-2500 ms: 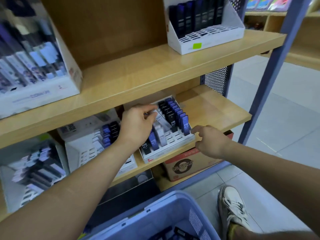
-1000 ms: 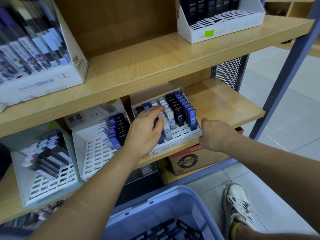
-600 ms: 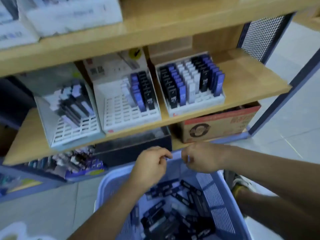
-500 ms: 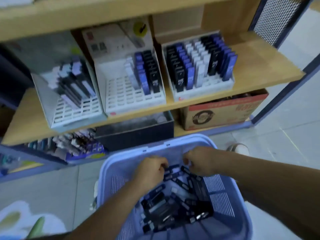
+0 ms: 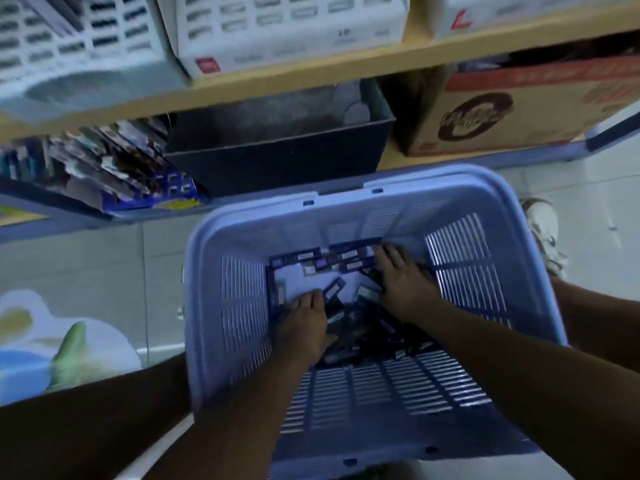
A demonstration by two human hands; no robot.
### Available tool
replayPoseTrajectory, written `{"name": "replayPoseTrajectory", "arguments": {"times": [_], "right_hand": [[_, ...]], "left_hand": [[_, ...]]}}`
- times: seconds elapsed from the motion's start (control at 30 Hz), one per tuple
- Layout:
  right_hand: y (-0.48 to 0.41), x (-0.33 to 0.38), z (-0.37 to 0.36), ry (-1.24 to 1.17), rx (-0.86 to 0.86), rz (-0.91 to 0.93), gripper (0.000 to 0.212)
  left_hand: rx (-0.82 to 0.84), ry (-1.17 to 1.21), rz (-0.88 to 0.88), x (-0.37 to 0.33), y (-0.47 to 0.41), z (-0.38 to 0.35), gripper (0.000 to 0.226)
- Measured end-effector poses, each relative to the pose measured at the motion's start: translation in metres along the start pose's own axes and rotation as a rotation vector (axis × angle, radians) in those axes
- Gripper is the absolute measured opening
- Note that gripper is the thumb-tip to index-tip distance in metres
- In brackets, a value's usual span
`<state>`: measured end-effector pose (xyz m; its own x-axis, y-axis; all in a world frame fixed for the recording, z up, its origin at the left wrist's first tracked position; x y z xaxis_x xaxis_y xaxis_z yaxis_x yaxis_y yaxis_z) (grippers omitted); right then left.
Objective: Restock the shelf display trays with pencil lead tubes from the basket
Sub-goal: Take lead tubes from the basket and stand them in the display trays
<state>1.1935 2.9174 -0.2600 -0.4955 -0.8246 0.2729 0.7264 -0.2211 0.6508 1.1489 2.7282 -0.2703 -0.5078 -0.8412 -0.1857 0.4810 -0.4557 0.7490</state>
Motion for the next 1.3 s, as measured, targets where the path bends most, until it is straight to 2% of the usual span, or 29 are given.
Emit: {"name": "replayPoseTrajectory", "arguments": {"times": [0.1, 0.2, 0.3, 0.33, 0.53, 0.63, 0.73, 0.83, 0.9, 0.93, 0.97, 1.07, 1.13, 1.23, 1.3], "right_hand": [[-0.013, 0.019, -0.006, 0.126, 0.028, 0.006, 0.076], [-0.015, 0.026, -0.017, 0.199, 0.005, -0.015, 0.076], [-0.01, 0.024, -0.023, 0.2, -0.044, 0.039, 0.044], [-0.008, 0.023, -0.026, 0.191, -0.034, 0.053, 0.042], [0.0, 0.018, -0.036, 0.089, 0.182, 0.021, 0.05], [0.002, 0.012, -0.019, -0.128, 0.197, -0.058, 0.046], [0.009, 0.018, -0.001, -0.626, 0.219, -0.202, 0.01], [0.022, 0.032, 0.003, -1.05, 0.251, -0.319, 0.021], [0.039, 0.051, 0.009, -1.173, 0.256, -0.306, 0.017], [0.045, 0.058, 0.01, -1.214, 0.25, -0.291, 0.024], [0.05, 0.064, 0.012, -1.233, 0.225, -0.287, 0.039], [0.062, 0.078, 0.021, -1.279, 0.157, -0.235, 0.077], [0.069, 0.084, 0.031, -1.361, 0.153, -0.196, 0.092], [0.086, 0.087, 0.054, -1.472, 0.085, -0.153, 0.085], [0.096, 0.089, 0.066, -1.489, 0.063, -0.094, 0.084]], "left_hand": [[-0.044, 0.004, 0.017, -0.002, -0.001, -0.007, 0.074], [-0.013, 0.039, 0.016, -0.003, -0.003, -0.011, 0.057], [-0.03, 0.055, -0.003, -0.004, -0.005, -0.01, 0.045], [-0.04, 0.062, -0.012, -0.004, -0.006, -0.009, 0.041], [-0.084, 0.127, -0.023, -0.001, -0.005, -0.001, 0.026], [-0.084, 0.304, 0.033, 0.003, -0.002, 0.01, 0.025], [-0.048, 0.773, 0.148, 0.0, 0.0, 0.022, 0.025], [0.018, 1.278, 0.273, -0.014, 0.009, 0.033, 0.031], [0.047, 1.59, 0.32, -0.027, 0.022, 0.043, 0.03], [0.052, 1.691, 0.322, -0.034, 0.028, 0.048, 0.032], [0.044, 1.766, 0.326, -0.04, 0.036, 0.055, 0.034], [-0.027, 1.812, 0.307, -0.058, 0.06, 0.075, 0.041], [-0.062, 1.769, 0.275, -0.066, 0.075, 0.087, 0.046], [-0.109, 1.641, 0.173, -0.071, 0.091, 0.102, 0.039], [-0.124, 1.557, 0.124, -0.07, 0.1, 0.11, 0.047]]}}
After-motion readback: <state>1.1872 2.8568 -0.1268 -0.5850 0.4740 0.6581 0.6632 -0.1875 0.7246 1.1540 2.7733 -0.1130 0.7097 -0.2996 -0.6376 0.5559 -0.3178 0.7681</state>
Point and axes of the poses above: each hand's wrist, its own y-axis away from the middle knuckle, its own z-axis out of the back of the hand, x = y × z, the point moved 5 cm from there along -y, towards the middle knuckle, and after that the axes turned 3 degrees about x, right-handed, at the moved point
